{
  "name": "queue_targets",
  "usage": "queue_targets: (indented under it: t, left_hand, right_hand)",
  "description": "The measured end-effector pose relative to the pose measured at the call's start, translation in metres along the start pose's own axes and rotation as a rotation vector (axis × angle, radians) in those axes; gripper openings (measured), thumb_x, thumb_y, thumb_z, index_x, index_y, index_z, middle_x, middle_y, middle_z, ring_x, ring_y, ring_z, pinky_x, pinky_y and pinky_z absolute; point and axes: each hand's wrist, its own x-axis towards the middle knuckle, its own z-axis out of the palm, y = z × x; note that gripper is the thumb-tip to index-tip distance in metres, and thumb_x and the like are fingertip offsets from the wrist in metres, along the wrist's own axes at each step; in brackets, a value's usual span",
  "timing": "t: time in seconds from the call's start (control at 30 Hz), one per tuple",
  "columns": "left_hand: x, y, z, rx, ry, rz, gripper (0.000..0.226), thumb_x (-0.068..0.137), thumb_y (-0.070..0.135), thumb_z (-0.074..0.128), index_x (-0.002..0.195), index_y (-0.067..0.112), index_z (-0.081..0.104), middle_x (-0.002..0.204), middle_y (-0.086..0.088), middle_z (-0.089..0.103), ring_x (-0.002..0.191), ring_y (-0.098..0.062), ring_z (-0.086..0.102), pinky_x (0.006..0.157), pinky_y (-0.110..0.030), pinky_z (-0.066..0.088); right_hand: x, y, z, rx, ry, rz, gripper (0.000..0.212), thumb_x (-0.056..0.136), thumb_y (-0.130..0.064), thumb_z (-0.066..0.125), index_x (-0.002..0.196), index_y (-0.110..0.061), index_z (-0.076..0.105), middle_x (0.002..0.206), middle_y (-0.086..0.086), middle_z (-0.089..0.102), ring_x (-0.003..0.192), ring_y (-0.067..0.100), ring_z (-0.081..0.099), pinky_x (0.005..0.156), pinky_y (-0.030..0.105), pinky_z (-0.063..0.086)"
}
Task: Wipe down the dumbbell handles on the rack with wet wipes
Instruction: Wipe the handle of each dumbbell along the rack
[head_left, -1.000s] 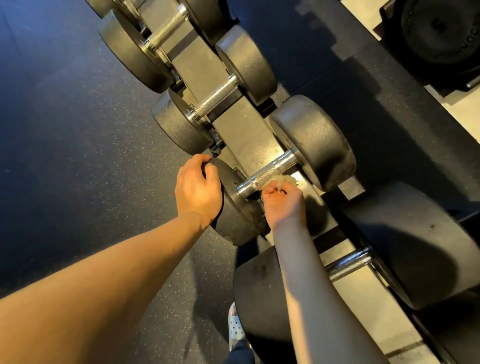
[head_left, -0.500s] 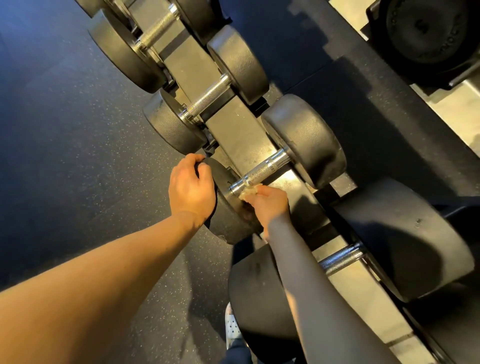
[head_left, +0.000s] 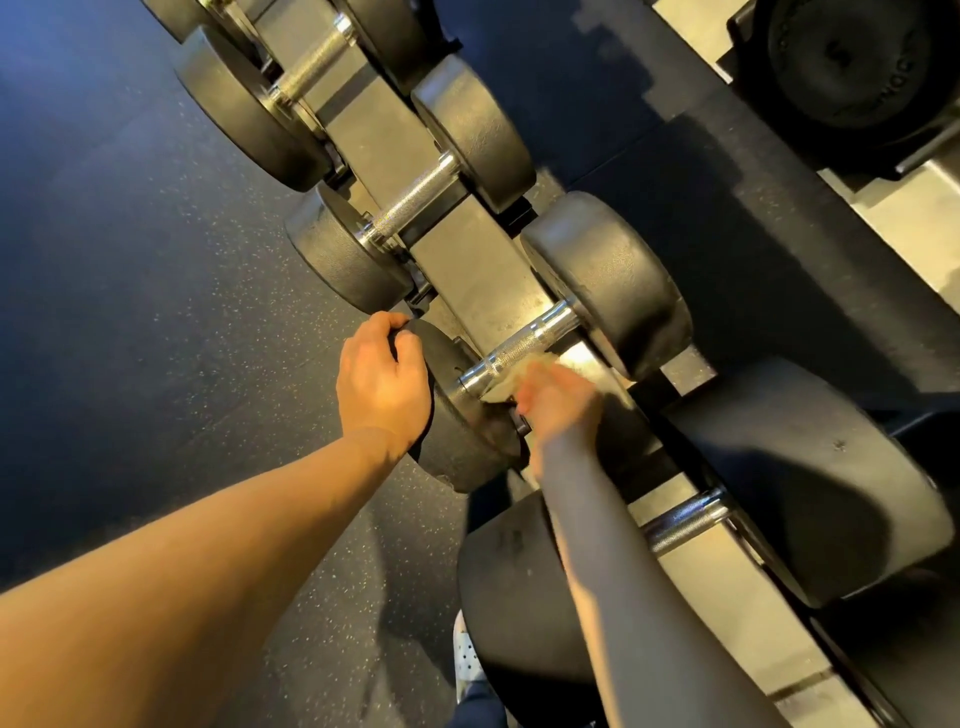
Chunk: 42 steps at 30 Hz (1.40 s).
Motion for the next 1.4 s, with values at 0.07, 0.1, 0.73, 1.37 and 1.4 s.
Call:
queue_targets:
  t: [0.07,0.1,0.73,1.37,1.4]
  left_hand:
    - [0.001,0.0,0.0,0.002,-0.004,-0.002,0.047,0.097,0.039,0.03,0.125,0.018,0.062,0.117,0.001,0.065,0.11,-0.019,0.057,0.096,-0.04,0.049]
    - [0.001,0.0,0.0,0.002,-0.006,-0.004,0.047,0.097,0.039,0.03,0.124,0.019,0.062,0.116,0.001,0.065,0.109,-0.019,0.057,0.096,-0.041,0.049]
    - [0.002,-0.003,0.002,-0.006,-0.006,-0.052,0.044,0.098,0.042,0.032,0.124,0.022,0.061,0.115,0.003,0.065,0.112,-0.018,0.057,0.098,-0.044,0.052]
    - [0.0,0.002,0.001,-0.021,-0.01,-0.056,0.035,0.102,0.034,0.037,0.124,0.022,0.062,0.116,0.006,0.065,0.115,-0.018,0.056,0.099,-0.044,0.05]
    - [0.001,0.001,0.001,-0.015,-0.007,-0.055,0.033,0.103,0.031,0.038,0.125,0.022,0.061,0.117,0.006,0.064,0.117,-0.018,0.055,0.1,-0.043,0.049]
  right_hand:
    - [0.014,-0.014,0.0,0.33,0.104,0.013,0.014,0.094,-0.006,0.06,0.083,-0.01,0.069,0.083,0.008,0.069,0.081,0.021,0.068,0.079,0.033,0.056]
    - [0.018,-0.016,0.003,0.392,0.127,0.016,0.015,0.096,-0.009,0.058,0.086,-0.009,0.069,0.086,0.009,0.07,0.083,0.021,0.069,0.08,0.032,0.058]
    - [0.012,0.005,0.019,-0.714,0.111,-0.851,0.012,0.098,-0.019,0.065,0.109,-0.02,0.06,0.097,0.001,0.071,0.085,0.013,0.067,0.07,0.028,0.055]
    - [0.013,0.023,-0.005,-1.034,-0.189,-1.149,0.028,0.104,-0.019,0.051,0.124,-0.01,0.069,0.106,0.006,0.063,0.087,0.014,0.065,0.072,0.021,0.056]
    - [0.011,0.026,-0.007,-0.946,-0.16,-1.066,0.029,0.103,-0.02,0.053,0.126,-0.013,0.068,0.111,0.005,0.063,0.093,0.012,0.064,0.078,0.021,0.056]
